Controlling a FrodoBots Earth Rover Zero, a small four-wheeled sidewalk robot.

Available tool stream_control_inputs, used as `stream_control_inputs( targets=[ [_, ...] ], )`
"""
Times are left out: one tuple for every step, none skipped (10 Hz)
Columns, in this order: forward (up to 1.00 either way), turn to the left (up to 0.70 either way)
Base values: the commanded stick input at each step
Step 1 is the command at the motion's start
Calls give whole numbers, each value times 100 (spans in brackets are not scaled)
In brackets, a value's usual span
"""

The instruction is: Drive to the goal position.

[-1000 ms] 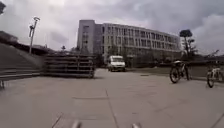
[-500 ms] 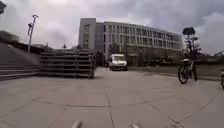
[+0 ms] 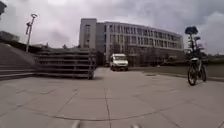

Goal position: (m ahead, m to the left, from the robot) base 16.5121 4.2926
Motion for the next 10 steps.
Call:
stream_control_inputs(
  targets=[
    [85, 0],
    [85, 0],
    [85, 0],
    [85, 0],
    [85, 0],
    [85, 0],
    [85, 0],
    [85, 0],
    [85, 0],
    [85, 0]
  ],
)
